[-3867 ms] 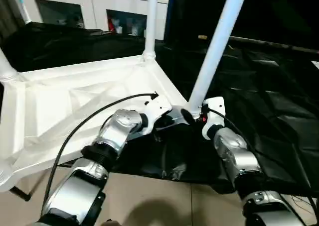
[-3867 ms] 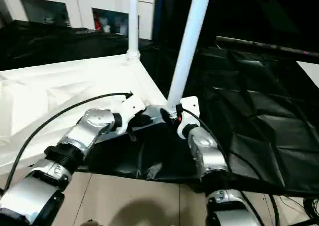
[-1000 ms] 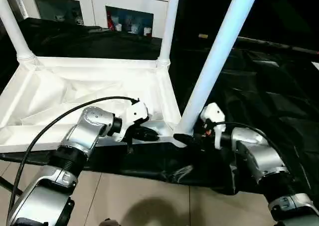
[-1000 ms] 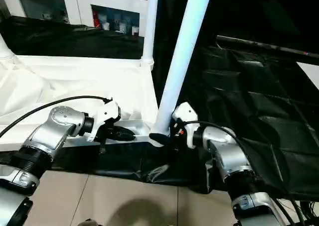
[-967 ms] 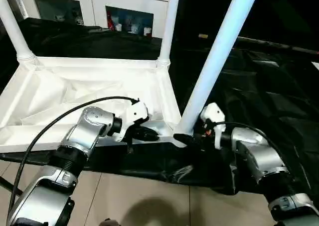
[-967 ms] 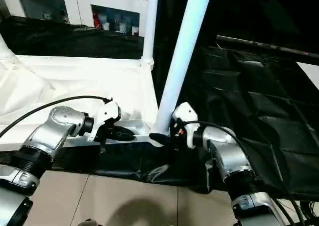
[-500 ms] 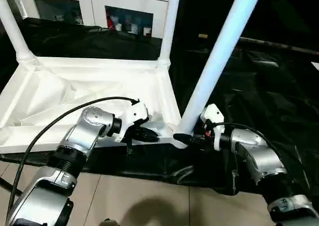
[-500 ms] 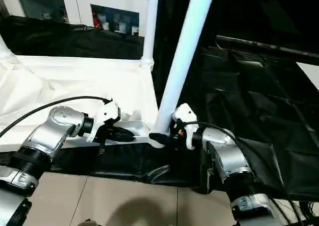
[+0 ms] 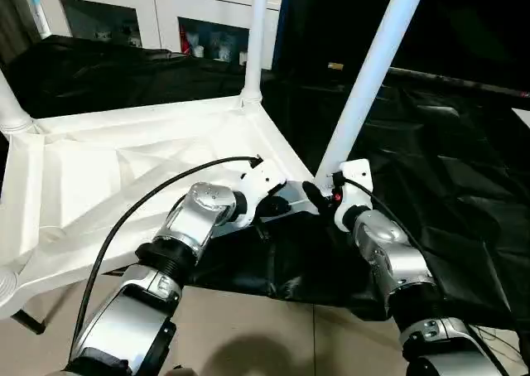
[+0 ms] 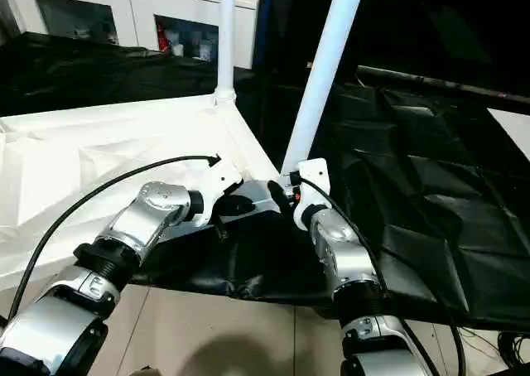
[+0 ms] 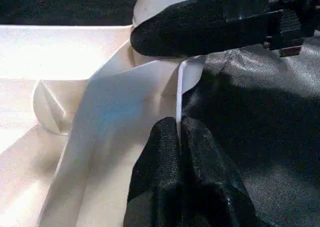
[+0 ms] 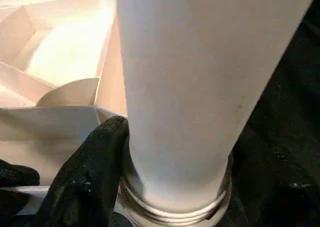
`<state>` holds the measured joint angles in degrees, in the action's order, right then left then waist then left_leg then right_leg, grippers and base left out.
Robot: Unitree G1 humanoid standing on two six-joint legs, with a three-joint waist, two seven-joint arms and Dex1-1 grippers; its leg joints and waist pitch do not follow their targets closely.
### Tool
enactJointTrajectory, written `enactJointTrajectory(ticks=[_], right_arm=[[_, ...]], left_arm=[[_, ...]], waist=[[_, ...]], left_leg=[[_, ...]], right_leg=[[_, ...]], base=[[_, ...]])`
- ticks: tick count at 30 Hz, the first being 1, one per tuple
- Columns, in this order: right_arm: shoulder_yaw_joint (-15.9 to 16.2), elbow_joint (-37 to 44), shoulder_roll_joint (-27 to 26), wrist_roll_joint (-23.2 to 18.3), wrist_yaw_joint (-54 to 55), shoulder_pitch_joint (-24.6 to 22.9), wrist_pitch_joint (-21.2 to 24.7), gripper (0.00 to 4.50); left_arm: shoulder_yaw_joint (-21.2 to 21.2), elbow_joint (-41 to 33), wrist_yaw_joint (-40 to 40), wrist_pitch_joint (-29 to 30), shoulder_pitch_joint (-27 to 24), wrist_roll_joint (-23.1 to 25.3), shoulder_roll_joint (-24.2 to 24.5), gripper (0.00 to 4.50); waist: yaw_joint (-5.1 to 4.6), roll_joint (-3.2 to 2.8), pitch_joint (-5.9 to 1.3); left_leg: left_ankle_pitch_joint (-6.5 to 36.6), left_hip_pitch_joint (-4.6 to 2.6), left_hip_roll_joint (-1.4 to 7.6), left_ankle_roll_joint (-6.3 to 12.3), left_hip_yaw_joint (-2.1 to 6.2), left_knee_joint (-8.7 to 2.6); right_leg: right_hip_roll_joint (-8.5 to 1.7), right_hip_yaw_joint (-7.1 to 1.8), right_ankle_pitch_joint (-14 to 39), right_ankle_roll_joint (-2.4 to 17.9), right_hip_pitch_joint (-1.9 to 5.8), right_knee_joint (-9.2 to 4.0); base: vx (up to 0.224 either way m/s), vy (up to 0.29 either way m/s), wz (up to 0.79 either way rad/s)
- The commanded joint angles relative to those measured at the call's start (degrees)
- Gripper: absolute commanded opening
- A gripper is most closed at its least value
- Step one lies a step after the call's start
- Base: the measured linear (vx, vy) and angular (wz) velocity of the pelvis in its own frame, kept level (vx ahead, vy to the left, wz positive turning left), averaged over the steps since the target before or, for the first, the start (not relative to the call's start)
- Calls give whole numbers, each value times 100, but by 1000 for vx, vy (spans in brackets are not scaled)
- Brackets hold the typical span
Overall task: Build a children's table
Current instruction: Rotate leg to tighten
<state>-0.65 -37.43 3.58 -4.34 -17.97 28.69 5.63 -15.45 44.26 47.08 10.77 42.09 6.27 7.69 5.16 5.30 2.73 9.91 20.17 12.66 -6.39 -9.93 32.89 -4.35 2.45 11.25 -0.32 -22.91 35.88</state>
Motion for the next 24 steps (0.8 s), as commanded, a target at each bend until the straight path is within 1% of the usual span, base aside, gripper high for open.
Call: enactJointTrajectory(ticks=[1, 2, 3, 4, 5, 6, 7, 8, 9, 10, 11, 12, 13, 14, 15, 16, 17, 18, 21, 23, 24], right_arm=[[478, 105, -263, -17, -570, 12, -204, 307], [446, 126, -277, -56, -582, 10, -207, 328], [399, 175, -252, -140, -686, 7, -215, 342], [380, 241, -189, -211, -849, -4, -192, 344], [379, 275, -146, -239, -942, -11, -186, 351], [388, 316, -89, -266, -1056, -23, -173, 364], [503, 499, 213, -305, -1563, -98, -87, 364], [543, 548, 315, -285, -1737, -125, -73, 388], [561, 585, 411, -287, -1874, -151, -31, 388], [598, 684, 657, -332, -2269, -220, 69, 388], [617, 734, 772, -364, -2464, -255, 99, 388], [651, 818, 966, -407, -2794, -311, 164, 388], [665, 861, 1049, -422, -2943, -338, 191, 388], [697, 893, 1128, -437, -3105, -360, 212, 388], [717, 910, 1178, -443, -3204, -373, 223, 388], [792, 899, 1323, -405, -3450, -388, 185, 388], [799, 895, 1334, -400, -3467, -388, 177, 388], [831, 845, 1419, -390, -3619, -365, 145, 388], [845, 875, 1500, -473, -3851, -344, 222, 388], [860, 888, 1524, -484, -3905, -345, 241, 388], [871, 902, 1548, -494, -3963, -349, 264, 362]], left_arm=[[-119, 168, -99, -119, 10, 0, -240, 0], [-129, 183, -71, -170, 9, 8, -225, 0], [-152, 146, 69, -217, -16, -7, -162, 0], [-172, 117, 217, -265, -43, -20, -79, 0], [-185, 99, 299, -313, -59, -26, -33, 0], [-195, 80, 384, -343, -76, -35, 19, 0], [-217, 17, 692, -391, -138, -74, 229, 0], [-216, 13, 799, -445, -155, -78, 293, 0], [-205, -12, 907, -419, -177, -104, 352, 0], [-199, -98, 1253, -462, -244, -167, 519, 0], [-200, -154, 1449, -476, -282, -212, 603, 0], [-204, -252, 1748, -405, -338, -275, 753, 0], [-208, -303, 1873, -349, -363, -300, 822, 0], [-221, -351, 2004, -290, -385, -320, 898, 0], [-230, -381, 2087, -253, -398, -333, 947, 0], [-263, -487, 2403, -170, -449, -394, 1110, 0], [-266, -497, 2433, -168, -454, -401, 1124, 0], [-291, -624, 2753, -96, -517, -495, 1269, 0], [-274, -721, 2936, -10, -562, -576, 1382, 0], [-273, -748, 2959, 0, -575, -584, 1408, 0], [-267, -784, 2982, 18, -593, -596, 1436, 0]], waist=[[-14, -43, -311], [-11, -52, -310], [-12, -48, -307], [-13, -44, -314], [-13, -50, -316], [-10, -42, -310], [6, -34, -316], [11, -37, -323], [5, -42, -315], [17, -12, -319], [5, -22, -319], [0, -37, -320], [0, -33, -328], [3, -36, -325], [-1, -41, -329], [0, -62, -333], [-5, -55, -334], [-9, -47, -333], [-5, -46, -328], [-3, -45, -330], [0, -45, -328]], left_leg=[[1507, -2, 22, -21, -14, -394], [1509, 0, 21, -12, -16, -394], [1540, -3, 21, 14, -18, -395], [1503, 12, 20, 33, -16, -393], [1485, 13, 23, 43, -19, -391], [1454, 12, 23, 69, -21, -390], [1395, 13, 22, 103, -17, -387], [1343, 20, 29, 143, -23, -380], [1283, 25, 36, 179, -29, -383], [1181, 27, 29, 184, -24, -378], [1133, 49, 29, 207, -25, -377], [1115, 43, 43, 213, -23, -383], [1098, 19, 52, 243, -34, -365], [1058, 12, 56, 257, -41, -361], [1022, 14, 52, 266, -43, -362], [995, 6, 55, 257, -41, -363], [980, 1, 61, 258, -44, -363], [950, 6, 59, 252, -48, -362], [986, -7, 57, 266, -59, -359], [992, -8, 56, 249, -59, -359], [992, -7, 58, 235, -58, -360]], right_leg=[[-289, -195, 1651, 769, 207, -540], [-289, -196, 1633, 783, 208, -541], [-291, -196, 1641, 799, 206, -546], [-297, -195, 1616, 814, 222, -539], [-297, -197, 1577, 828, 223, -536], [-295, -197, 1537, 846, 223, -538], [-292, -191, 1469, 857, 248, -532], [-294, -195, 1356, 879, 258, -518], [-296, -199, 1248, 920, 245, -512], [-285, -186, 1168, 946, 281, -498], [-289, -190, 1099, 974, 283, -478], [-291, -184, 1058, 998, 273, -478], [-289, -191, 954, 1061, 264, -461], [-291, -197, 857, 1108, 254, -453], [-286, -195, 707, 1187, 260, -430], [-287, -187, 611, 1246, 263, -415], [-286, -188, 568, 1276, 262, -412], [-283, -185, 488, 1322, 269, -404], [-286, -191, 488, 1365, 262, -403], [-288, -190, 518, 1364, 271, -403], [-291, -191, 531, 1360, 273, -403]], base=[[0, 0, 0], [0, 0, 0], [0, 0, 0], [0, 0, 0], [0, 0, 0], [0, 0, 0], [0, 0, 0], [0, 0, 0], [0, 0, 0], [0, 0, 0], [0, 0, 0], [0, 0, 0], [0, 0, 0], [0, 0, 0], [0, 0, 0], [0, 0, 0], [0, 0, 0], [0, 0, 0], [0, 0, 0], [0, 0, 0], [0, 0, 0]])
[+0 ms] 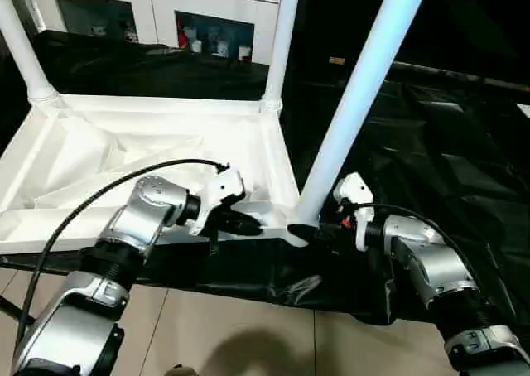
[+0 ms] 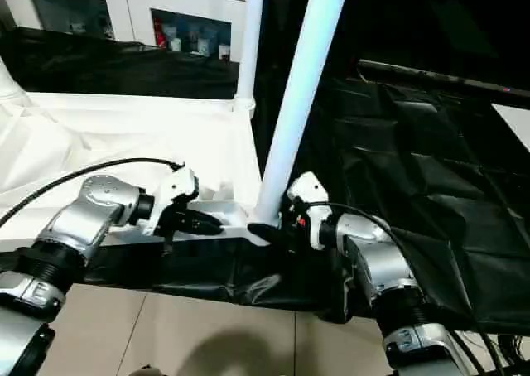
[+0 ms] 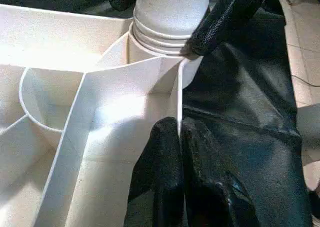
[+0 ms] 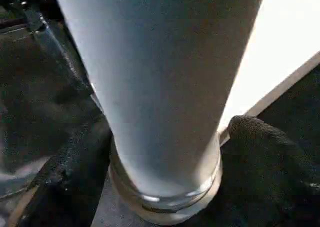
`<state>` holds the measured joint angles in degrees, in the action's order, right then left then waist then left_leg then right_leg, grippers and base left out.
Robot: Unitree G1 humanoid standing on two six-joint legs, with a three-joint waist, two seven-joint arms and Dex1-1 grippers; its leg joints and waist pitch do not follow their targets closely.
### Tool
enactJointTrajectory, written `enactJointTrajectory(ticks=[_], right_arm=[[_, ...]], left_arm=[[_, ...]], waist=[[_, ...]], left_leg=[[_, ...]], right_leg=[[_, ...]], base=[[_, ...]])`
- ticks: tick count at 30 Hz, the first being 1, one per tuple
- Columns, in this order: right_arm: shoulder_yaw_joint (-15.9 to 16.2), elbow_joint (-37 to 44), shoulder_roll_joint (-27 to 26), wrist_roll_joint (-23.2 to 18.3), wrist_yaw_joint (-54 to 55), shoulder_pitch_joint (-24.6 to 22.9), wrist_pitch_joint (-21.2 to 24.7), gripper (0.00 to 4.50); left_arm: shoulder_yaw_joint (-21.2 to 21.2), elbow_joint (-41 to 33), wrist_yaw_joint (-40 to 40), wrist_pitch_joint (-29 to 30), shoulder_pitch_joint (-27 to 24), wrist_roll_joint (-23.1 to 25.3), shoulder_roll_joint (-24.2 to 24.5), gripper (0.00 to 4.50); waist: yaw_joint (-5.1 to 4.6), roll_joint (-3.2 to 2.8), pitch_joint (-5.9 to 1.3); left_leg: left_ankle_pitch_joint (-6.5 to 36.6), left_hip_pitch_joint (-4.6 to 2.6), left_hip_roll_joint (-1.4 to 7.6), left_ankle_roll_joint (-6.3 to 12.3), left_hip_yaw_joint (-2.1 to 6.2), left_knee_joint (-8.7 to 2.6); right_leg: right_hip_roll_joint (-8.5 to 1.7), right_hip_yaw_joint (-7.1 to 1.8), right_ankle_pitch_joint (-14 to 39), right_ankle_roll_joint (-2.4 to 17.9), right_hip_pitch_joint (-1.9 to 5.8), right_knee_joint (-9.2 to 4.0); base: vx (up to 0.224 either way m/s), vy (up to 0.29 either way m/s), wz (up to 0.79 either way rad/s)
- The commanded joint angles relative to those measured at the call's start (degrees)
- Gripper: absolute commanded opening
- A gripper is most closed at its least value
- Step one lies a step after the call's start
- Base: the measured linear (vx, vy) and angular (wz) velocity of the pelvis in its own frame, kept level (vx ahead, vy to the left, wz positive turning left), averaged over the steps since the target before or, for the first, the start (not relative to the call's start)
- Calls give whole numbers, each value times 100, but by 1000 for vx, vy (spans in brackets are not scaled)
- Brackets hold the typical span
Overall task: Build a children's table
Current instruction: Rotate leg to tighten
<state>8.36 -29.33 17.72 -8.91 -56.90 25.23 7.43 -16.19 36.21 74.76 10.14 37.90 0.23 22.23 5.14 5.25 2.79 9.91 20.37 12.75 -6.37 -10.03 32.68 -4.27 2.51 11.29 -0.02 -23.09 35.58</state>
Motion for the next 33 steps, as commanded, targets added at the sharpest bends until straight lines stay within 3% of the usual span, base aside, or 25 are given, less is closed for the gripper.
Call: enactJointTrajectory(ticks=[1, 13, 17, 18, 19, 21, 23, 25, 26, 32, 33], right_arm=[[-29, 95, 139, -39, -85, -6, 93, 354], [-131, 141, -22, -264, -148, -137, 197, 279], [-389, -295, -357, -86, 937, -9, 182, 274], [-477, -480, -531, 12, 1482, 37, 228, 274], [-477, -480, -531, 12, 1482, 37, 228, 274], [-809, -725, -1063, -22, 2766, 162, 349, 274], [-871, -770, -1166, -27, 3018, 199, 358, 273], [-931, -841, -1354, 7, 3389, 271, 303, 273], [-911, -876, -1481, 91, 3630, 315, 226, 273], [-604, -760, -1645, 286, 3353, 345, -205, 273], [-628, -725, -1650, 245, 3262, 342, -221, 308]], left_arm=[[-190, 13, 218, 87, -178, 5, -13, 0], [-175, -166, 148, 254, -268, -62, -55, 0], [-122, 150, -678, 198, -133, 170, -355, 0], [-59, 359, -1216, 163, -23, 263, -574, 0], [-59, 359, -1216, 163, -23, 263, -574, 0], [17, 681, -2085, 145, 185, 358, -1096, 0], [34, 743, -2244, 161, 229, 369, -1210, 0], [62, 891, -2635, 163, 329, 417, -1437, 0], [66, 994, -2884, 166, 394, 449, -1597, 0], [2, 1185, -3009, -61, 482, 594, -1698, 0], [-25, 1171, -2963, -97, 479, 639, -1660, 0]], waist=[[1, -33, -333], [1, -24, -342], [-14, -25, -312], [-9, -35, -304], [-19, -26, -296], [-22, -32, -297], [-31, -42, -301], [-26, -28, -296], [-21, -62, -297], [-5, -45, -319], [-6, -43, -315]], left_leg=[[994, -26, 47, 230, -49, -338], [861, -28, 43, 264, -56, -324], [1109, -43, 38, 116, -56, -348], [1291, -56, 45, 37, -40, -364], [1419, -64, 42, -29, -36, -372], [1498, -57, 41, -89, -24, -380], [1571, -67, 33, -166, -8, -387], [1597, -57, 26, -115, -14, -382], [1621, -63, 23, -115, -11, -384], [1492, -30, 17, -28, -12, -383], [1474, -24, 17, 8, -13, -384]], right_leg=[[-298, -197, 550, 1321, 292, -375], [-296, -198, 442, 1332, 297, -359], [-303, -202, 947, 1223, 259, -417], [-318, -198, 1301, 1140, 252, -456], [-319, -201, 1572, 1042, 235, -485], [-326, -208, 1805, 920, 223, -508], [-326, -203, 1971, 858, 204, -516], [-314, -206, 1937, 790, 202, -543], [-314, -208, 1962, 774, 199, -549], [-304, -203, 1626, 773, 227, -525], [-301, -203, 1576, 783, 229, -525]], base=[[0, 0, 0], [0, 0, 0], [0, 0, 0], [0, 0, 0], [0, 0, 0], [0, 0, 0], [0, 0, 0], [0, 0, 0], [0, 0, 0], [0, 0, 0], [0, 0, 0]])
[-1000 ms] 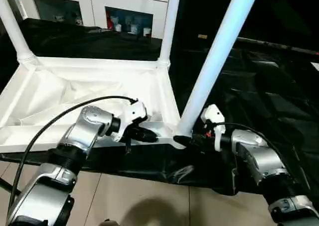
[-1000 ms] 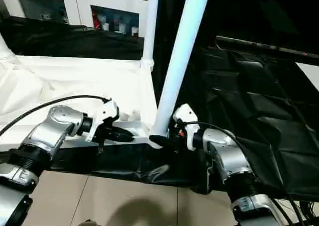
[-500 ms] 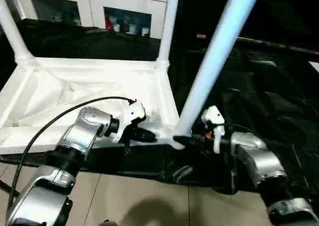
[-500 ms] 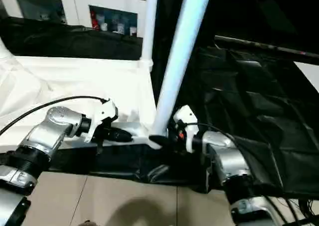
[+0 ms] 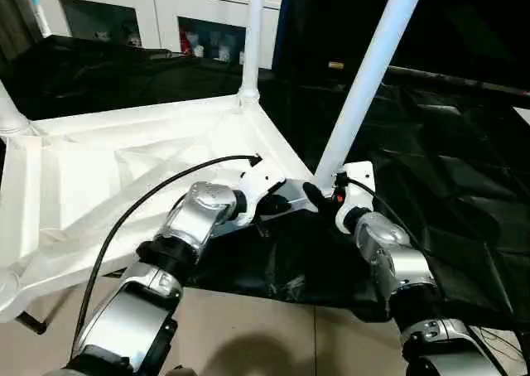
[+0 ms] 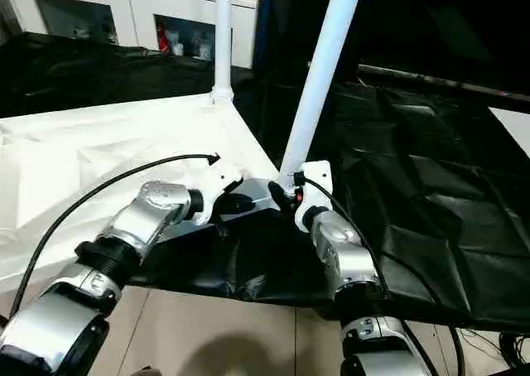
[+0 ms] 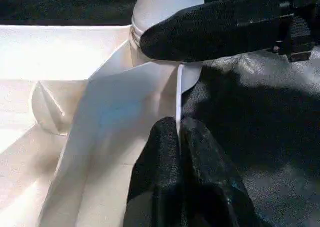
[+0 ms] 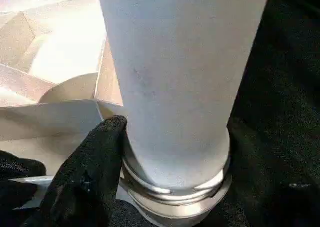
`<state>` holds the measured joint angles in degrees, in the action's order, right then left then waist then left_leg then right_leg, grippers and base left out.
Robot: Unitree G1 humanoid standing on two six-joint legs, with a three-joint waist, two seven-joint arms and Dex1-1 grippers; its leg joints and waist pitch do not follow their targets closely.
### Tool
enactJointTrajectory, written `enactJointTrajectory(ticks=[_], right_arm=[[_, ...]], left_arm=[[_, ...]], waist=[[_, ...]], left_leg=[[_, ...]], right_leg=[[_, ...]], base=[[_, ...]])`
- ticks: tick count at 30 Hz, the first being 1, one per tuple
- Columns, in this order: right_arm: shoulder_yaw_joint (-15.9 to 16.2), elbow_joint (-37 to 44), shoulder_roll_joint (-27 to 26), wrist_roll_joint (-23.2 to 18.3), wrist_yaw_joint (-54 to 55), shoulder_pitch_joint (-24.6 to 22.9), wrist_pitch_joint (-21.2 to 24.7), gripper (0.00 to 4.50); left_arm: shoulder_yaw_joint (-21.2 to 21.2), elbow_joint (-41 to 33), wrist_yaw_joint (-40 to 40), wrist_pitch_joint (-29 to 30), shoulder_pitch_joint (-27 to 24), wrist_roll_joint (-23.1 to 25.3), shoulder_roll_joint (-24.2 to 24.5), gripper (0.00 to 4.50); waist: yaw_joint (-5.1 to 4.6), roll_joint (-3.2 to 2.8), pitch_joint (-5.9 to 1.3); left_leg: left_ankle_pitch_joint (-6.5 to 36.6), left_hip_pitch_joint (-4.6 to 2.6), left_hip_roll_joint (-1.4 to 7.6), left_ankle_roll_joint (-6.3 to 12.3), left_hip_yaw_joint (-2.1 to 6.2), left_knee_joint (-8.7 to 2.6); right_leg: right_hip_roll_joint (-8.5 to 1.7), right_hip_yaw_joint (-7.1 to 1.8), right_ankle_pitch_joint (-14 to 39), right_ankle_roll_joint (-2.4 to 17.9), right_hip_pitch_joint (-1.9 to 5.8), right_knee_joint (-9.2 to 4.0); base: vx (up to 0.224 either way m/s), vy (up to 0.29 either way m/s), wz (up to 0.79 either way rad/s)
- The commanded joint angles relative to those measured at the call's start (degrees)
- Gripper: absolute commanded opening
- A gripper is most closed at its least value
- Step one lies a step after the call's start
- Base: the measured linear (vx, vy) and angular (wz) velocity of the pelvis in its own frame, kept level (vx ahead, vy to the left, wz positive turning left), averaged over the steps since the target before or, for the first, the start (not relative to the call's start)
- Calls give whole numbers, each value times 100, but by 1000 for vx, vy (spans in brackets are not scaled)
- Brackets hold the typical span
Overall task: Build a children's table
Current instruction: Rotate leg to tighten
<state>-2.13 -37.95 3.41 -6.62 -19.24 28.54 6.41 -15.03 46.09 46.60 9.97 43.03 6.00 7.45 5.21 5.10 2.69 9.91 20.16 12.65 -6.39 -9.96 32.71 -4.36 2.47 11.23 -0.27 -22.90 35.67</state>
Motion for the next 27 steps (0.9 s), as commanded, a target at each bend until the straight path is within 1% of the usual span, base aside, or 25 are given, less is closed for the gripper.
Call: enactJointTrajectory(ticks=[1, 2, 3, 4, 5, 6, 7, 8, 9, 10, 11, 12, 13, 14, 16, 17, 19, 20, 21, 22, 23, 25, 26, 27], right_arm=[[392, 168, -171, -40, -639, 16, -132, 328], [385, 186, -116, -88, -749, 24, -140, 342], [374, 196, -39, -124, -865, 35, -145, 342], [372, 208, 70, -146, -1012, 46, -150, 348], [402, 224, 182, -146, -1165, 52, -132, 363], [427, 233, 256, -145, -1267, 56, -120, 378], [489, 288, 405, -142, -1539, 37, -127, 386], [515, 311, 465, -140, -1655, 28, -131, 395], [518, 315, 474, -141, -1672, 26, -131, 395], [566, 388, 631, -160, -2000, -12, -113, 395], [628, 516, 853, -212, -2455, -80, -36, 395], [686, 660, 1081, -278, -2916, -160, 36, 395], [708, 716, 1173, -304, -3092, -192, 64, 395], [734, 771, 1311, -336, -3327, -229, 157, 395], [778, 811, 1444, -372, -3596, -272, 230, 395], [794, 801, 1479, -370, -3651, -283, 240, 395], [815, 780, 1512, -362, -3712, -293, 242, 395], [826, 777, 1521, -357, -3736, -298, 237, 395], [844, 781, 1530, -358, -3780, -305, 250, 395], [872, 786, 1543, -338, -3823, -317, 236, 395], [900, 787, 1551, -308, -3839, -328, 210, 368], [940, 807, 1565, -346, -3954, -339, 243, 368], [933, 814, 1554, -355, -3973, -336, 257, 348], [926, 820, 1537, -370, -3990, -334, 272, 348]], left_arm=[[-125, 141, -34, -99, -54, 40, -132, 0], [-98, 110, 58, -103, -72, -9, -98, 0], [-94, 73, 177, -115, -98, -38, -33, 0], [-102, 47, 282, -143, -124, -43, 54, 0], [-118, 48, 411, -218, -146, -48, 136, 0], [-126, 52, 500, -275, -160, -53, 191, 0], [-138, 33, 677, -237, -191, -74, 295, 0], [-142, 24, 752, -213, -203, -84, 338, 0], [-144, 20, 766, -212, -206, -86, 344, 0], [-171, -52, 1035, -184, -256, -118, 462, 0], [-223, -171, 1449, -207, -333, -165, 641, 0], [-289, -326, 1918, -158, -420, -227, 844, 0], [-318, -393, 2107, -131, -455, -253, 928, 0], [-376, -543, 2509, -168, -532, -332, 1090, 0], [-418, -716, 2895, -21, -599, -438, 1252, 0], [-418, -768, 3008, 20, -613, -479, 1314, 0], [-417, -814, 3103, 56, -623, -513, 1383, 0], [-412, -797, 3081, 12, -613, -491, 1408, 0], [-401, -765, 3045, -14, -596, -468, 1415, 0], [-392, -748, 3037, -24, -585, -458, 1425, 0], [-380, -740, 3014, -44, -580, -445, 1432, 0], [-353, -822, 3013, 17, -598, -482, 1460, 0], [-358, -868, 3049, 48, -609, -496, 1480, 0], [-357, -887, 3062, 66, -614, -507, 1483, 0]], waist=[[-13, 1, -307], [-6, -9, -308], [-7, -17, -309], [-6, -16, -306], [-8, 5, -309], [0, -11, -313], [3, -7, -315], [3, -7, -315], [-14, -15, -318], [-8, -17, -321], [-15, -30, -324], [-3, -22, -327], [-5, -26, -325], [-7, -31, -323], [-12, -39, -325], [-18, -46, -325], [-16, -49, -334], [-14, -53, -332], [-13, -38, -333], [-13, -37, -334], [-6, -26, -335], [-2, -10, -335], [1, -13, -336], [2, -16, -336]], left_leg=[[1445, 3, 30, 26, -22, -388], [1435, -2, 28, 42, -22, -384], [1396, 12, 30, 76, -24, -380], [1370, 16, 29, 101, -22, -383], [1345, 27, 26, 124, -25, -378], [1286, 21, 32, 141, -30, -373], [1213, 22, 33, 144, -26, -373], [1213, 22, 33, 144, -26, -373], [1130, 44, 36, 166, -25, -373], [1107, 23, 44, 162, -27, -364], [1074, 26, 43, 180, -32, -360], [1003, 24, 50, 233, -36, -352], [983, 25, 54, 303, -34, -353], [968, 23, 55, 322, -41, -349], [962, 1, 58, 330, -50, -350], [971, 7, 62, 322, -49, -350], [935, -19, 68, 284, -56, -349], [928, -19, 70, 274, -56, -350], [913, -18, 64, 268, -61, -348], [898, -13, 62, 262, -58, -347], [889, -13, 59, 267, -62, -343], [841, -9, 55, 291, -67, -337], [838, -6, 57, 290, -64, -337], [832, -10, 60, 291, -63, -338]], right_leg=[[-297, -195, 1560, 819, 215, -529], [-299, -193, 1556, 829, 217, -522], [-300, -196, 1495, 848, 227, -517], [-303, -192, 1474, 863, 233, -519], [-301, -190, 1467, 864, 242, -522], [-304, -195, 1381, 889, 237, -509], [-303, -189, 1287, 913, 256, -499], [-303, -189, 1287, 913, 256, -499], [-301, -187, 1166, 954, 260, -476], [-302, -184, 1102, 993, 257, -471], [-300, -190, 1013, 1037, 262, -458], [-289, -191, 772, 1104, 278, -437], [-284, -186, 617, 1172, 288, -417], [-282, -191, 555, 1205, 278, -409], [-283, -192, 482, 1303, 266, -398], [-285, -191, 445, 1359, 267, -383], [-284, -187, 339, 1422, 263, -372], [-287, -186, 315, 1438, 264, -369], [-281, -184, 283, 1445, 270, -369], [-286, -185, 268, 1444, 280, -363], [-290, -186, 282, 1434, 283, -366], [-291, -189, 263, 1418, 290, -365], [-298, -189, 279, 1415, 293, -362], [-298, -188, 309, 1406, 288, -364]], base=[[0, 0, 0], [0, 0, 0], [0, 0, 0], [0, 0, 0], [0, 0, 0], [0, 0, 0], [0, 0, 0], [0, 0, 0], [0, 0, 0], [0, 0, 0], [0, 0, 0], [0, 0, 0], [0, 0, 0], [0, 0, 0], [0, 0, 0], [0, 0, 0], [0, 0, 0], [0, 0, 0], [0, 0, 0], [0, 0, 0], [0, 0, 0], [0, 0, 0], [0, 0, 0], [0, 0, 0]])
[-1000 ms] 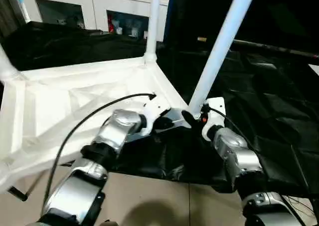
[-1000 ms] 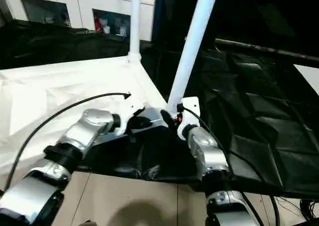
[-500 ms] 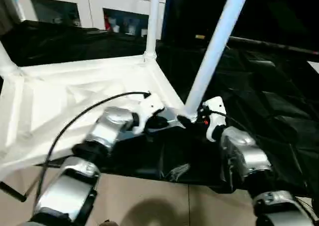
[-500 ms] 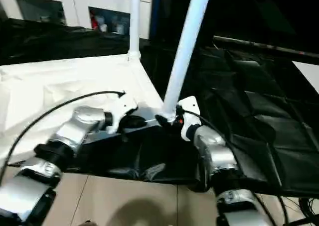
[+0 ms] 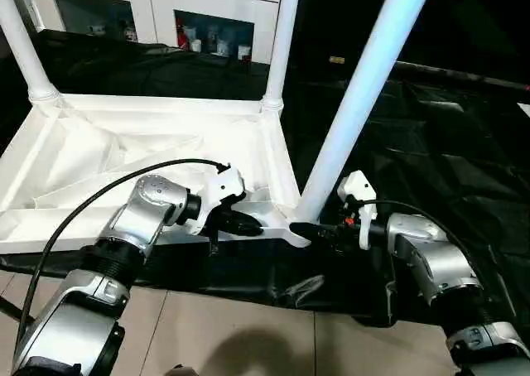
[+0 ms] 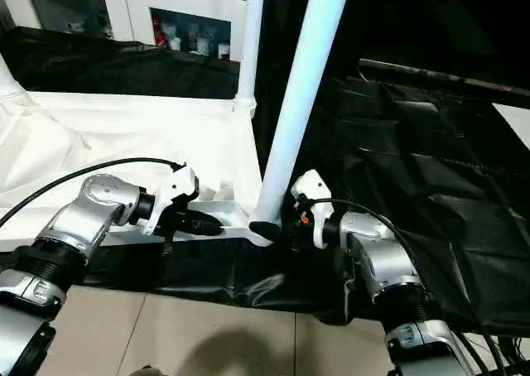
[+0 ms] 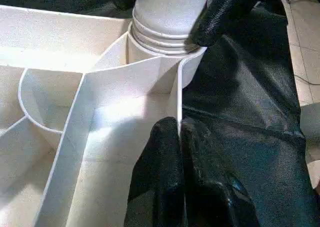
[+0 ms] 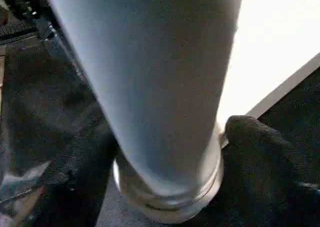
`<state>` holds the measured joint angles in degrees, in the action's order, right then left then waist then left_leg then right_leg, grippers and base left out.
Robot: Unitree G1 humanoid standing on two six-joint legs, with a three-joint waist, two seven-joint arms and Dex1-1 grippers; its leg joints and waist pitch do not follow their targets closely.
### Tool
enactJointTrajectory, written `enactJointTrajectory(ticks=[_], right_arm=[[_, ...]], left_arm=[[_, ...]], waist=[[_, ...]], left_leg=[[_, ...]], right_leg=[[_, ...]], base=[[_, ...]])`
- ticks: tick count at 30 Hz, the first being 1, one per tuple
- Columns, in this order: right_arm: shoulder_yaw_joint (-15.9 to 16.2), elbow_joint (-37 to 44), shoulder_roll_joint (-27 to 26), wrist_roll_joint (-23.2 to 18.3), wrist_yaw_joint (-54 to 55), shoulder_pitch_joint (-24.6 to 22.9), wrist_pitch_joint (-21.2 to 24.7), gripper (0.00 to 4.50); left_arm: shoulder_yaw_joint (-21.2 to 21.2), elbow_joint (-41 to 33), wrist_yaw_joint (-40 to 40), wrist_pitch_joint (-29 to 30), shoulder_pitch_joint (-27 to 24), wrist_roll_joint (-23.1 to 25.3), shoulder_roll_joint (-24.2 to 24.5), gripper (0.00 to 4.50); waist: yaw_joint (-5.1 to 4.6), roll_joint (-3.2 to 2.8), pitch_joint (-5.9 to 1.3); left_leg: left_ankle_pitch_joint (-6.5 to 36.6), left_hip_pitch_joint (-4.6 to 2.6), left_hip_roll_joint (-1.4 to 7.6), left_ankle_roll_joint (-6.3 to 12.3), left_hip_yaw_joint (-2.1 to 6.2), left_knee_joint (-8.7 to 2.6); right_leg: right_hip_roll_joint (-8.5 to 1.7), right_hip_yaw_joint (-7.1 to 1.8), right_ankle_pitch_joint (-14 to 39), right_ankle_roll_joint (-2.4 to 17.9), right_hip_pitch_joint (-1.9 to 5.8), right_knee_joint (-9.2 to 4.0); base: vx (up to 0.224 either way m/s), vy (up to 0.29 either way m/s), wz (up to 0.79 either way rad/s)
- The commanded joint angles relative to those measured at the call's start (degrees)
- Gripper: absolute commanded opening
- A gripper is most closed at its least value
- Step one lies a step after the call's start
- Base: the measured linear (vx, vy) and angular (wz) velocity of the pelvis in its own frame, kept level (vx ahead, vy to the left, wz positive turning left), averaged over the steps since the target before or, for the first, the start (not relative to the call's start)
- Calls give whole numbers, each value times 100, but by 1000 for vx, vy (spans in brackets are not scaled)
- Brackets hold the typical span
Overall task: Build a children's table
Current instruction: Rotate leg to tighten
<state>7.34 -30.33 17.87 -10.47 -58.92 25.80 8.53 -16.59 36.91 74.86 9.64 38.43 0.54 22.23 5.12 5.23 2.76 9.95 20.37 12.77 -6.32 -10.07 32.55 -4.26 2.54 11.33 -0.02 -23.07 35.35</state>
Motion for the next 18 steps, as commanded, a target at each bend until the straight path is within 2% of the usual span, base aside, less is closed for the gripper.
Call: enactJointTrajectory(ticks=[1, 4, 6, 9, 14, 17, 18], right_arm=[[-23, 62, 84, 1, -40, -59, 74, 337], [-3, 71, 77, -7, -53, -63, 79, 325], [19, 91, 74, -17, -56, -78, 83, 295], [25, 75, 60, -37, -80, -85, 91, 286], [-269, -54, -216, -191, 391, -85, 124, 272], [-483, -372, -536, -46, 1426, 24, 151, 270], [-497, -392, -558, -38, 1493, 31, 156, 270]], left_arm=[[-197, 8, 248, 120, -161, 32, 7, 0], [-202, -26, 260, 141, -181, 29, 9, 0], [-205, -39, 257, 146, -193, 26, 12, 0], [-207, -31, 248, 155, -188, 19, 8, 0], [-141, 62, -132, 185, -161, 35, -141, 0], [-21, 481, -1099, 89, 43, 221, -518, 0], [-13, 509, -1164, 81, 57, 234, -543, 0]], waist=[[10, -30, -341], [11, -26, -344], [11, -26, -347], [13, -16, -349], [10, -18, -350], [-12, -21, -322], [1, -26, -304]], left_leg=[[832, -33, 48, 281, -53, -320], [791, -35, 45, 282, -53, -317], [777, -34, 45, 284, -54, -314], [732, -32, 41, 304, -56, -309], [720, -29, 38, 299, -54, -310], [985, -41, 37, 158, -59, -327], [1214, -73, 43, 42, -41, -350]], right_leg=[[-308, -197, 304, 1382, 302, -332], [-302, -194, 260, 1392, 304, -326], [-303, -195, 247, 1389, 307, -323], [-300, -194, 207, 1388, 309, -318], [-301, -194, 185, 1406, 311, -312], [-305, -199, 668, 1312, 267, -369], [-329, -194, 1139, 1216, 257, -424]], base=[[0, 0, 0], [0, 0, 0], [0, 0, 0], [0, 0, 0], [0, 0, 0], [0, 0, 0], [0, 0, 0]])
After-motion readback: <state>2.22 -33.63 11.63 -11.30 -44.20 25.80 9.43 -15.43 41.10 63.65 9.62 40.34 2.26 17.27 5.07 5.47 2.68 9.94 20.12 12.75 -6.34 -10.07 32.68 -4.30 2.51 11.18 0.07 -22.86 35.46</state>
